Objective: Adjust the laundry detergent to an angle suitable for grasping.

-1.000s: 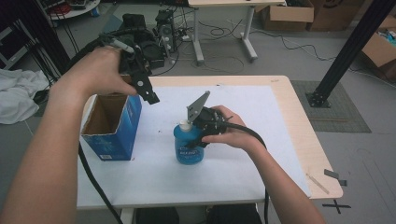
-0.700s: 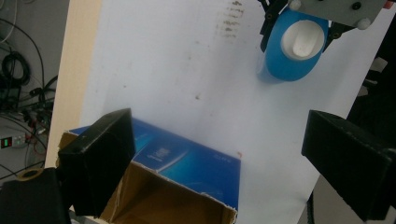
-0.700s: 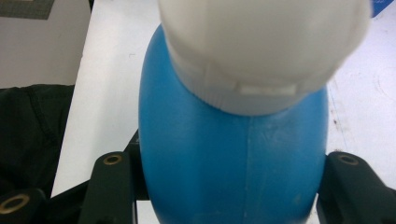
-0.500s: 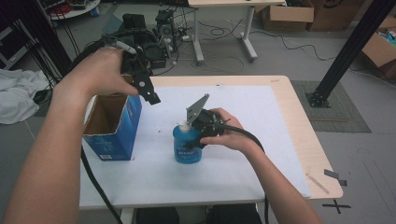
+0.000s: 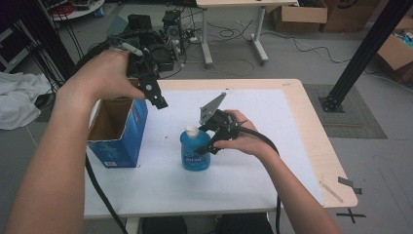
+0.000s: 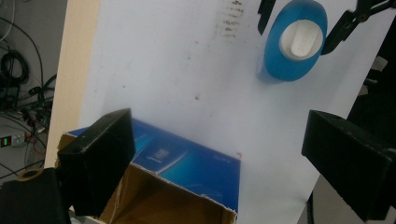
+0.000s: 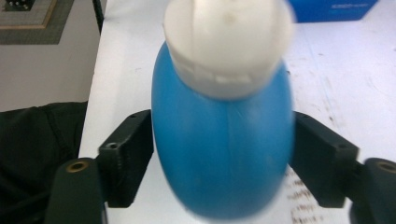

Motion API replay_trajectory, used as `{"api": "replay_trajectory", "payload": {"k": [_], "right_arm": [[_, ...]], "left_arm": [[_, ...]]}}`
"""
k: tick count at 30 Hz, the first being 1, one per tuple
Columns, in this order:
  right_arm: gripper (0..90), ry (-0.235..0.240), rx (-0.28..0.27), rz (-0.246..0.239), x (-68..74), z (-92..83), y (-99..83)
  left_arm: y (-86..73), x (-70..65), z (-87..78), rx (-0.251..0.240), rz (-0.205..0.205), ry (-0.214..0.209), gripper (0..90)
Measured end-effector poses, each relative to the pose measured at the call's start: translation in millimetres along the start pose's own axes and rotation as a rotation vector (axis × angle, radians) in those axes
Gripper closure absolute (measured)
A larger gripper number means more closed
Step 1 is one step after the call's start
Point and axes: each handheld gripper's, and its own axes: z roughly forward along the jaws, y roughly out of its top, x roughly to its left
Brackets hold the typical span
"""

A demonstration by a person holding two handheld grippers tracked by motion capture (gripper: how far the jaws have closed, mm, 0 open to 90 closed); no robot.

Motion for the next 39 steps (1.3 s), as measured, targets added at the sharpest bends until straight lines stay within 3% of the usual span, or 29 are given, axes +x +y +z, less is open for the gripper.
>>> {"api": "replay_trajectory", "payload": {"k": [6, 7, 12, 13, 14, 15, 17, 18, 20, 21, 26, 34, 39], "right_arm": [[21.4, -0.01, -0.003, 0.017, 5.1, -26.9, -3.4], [20.6, -0.026, -0.002, 0.03, 7.4, -39.4, -4.0], [21.6, -0.099, 0.015, 0.079, 7.0, -60.9, -7.6], [22.5, -0.176, 0.045, 0.151, 3.7, -71.4, -11.9], [22.5, -0.176, 0.045, 0.151, 3.7, -71.4, -11.9], [23.8, -0.239, 0.075, 0.226, 0.1, -79.2, -17.3], [23.8, -0.258, 0.082, 0.254, -1.3, -82.0, -19.7], [24.1, -0.3, 0.098, 0.343, -4.8, -89.9, -26.9], [24.2, -0.311, 0.105, 0.36, -5.1, -91.6, -28.3], [24.4, -0.357, 0.14, 0.413, -6.4, -98.8, -33.8], [24.2, -0.421, 0.191, 0.501, -6.9, -118.2, -41.3], [23.4, -0.451, 0.242, 0.592, -2.3, -149.9, -43.2], [23.4, -0.462, 0.248, 0.614, -0.9, -158.6, -45.3]], "left_arm": [[2.5, -0.6, -1.3, 0.005, -0.001, 0.004, 10.4], [3.1, -0.7, -1.9, 0.002, 0.0, 0.004, 10.4], [7.6, -3.2, -4.1, -0.001, 0.009, 0.007, 10.4], [10.0, -4.0, -5.0, 0.002, 0.014, 0.008, 10.4], [10.0, -4.0, -5.0, 0.002, 0.014, 0.008, 10.4], [12.7, -5.1, -6.2, 0.001, 0.019, 0.011, 10.4], [14.6, -5.8, -7.3, 0.001, 0.025, 0.012, 10.4], [16.1, -6.4, -8.0, 0.0, 0.027, 0.014, 10.4], [17.4, -6.9, -8.8, -0.002, 0.029, 0.015, 10.4], [18.4, -7.4, -9.4, -0.004, 0.032, 0.015, 10.4], [21.3, -8.2, -11.5, -0.003, 0.043, 0.017, 10.4], [24.6, -9.4, -12.9, -0.009, 0.046, 0.015, 10.4], [26.2, -9.8, -14.7, -0.012, 0.045, 0.018, 10.4]]}}
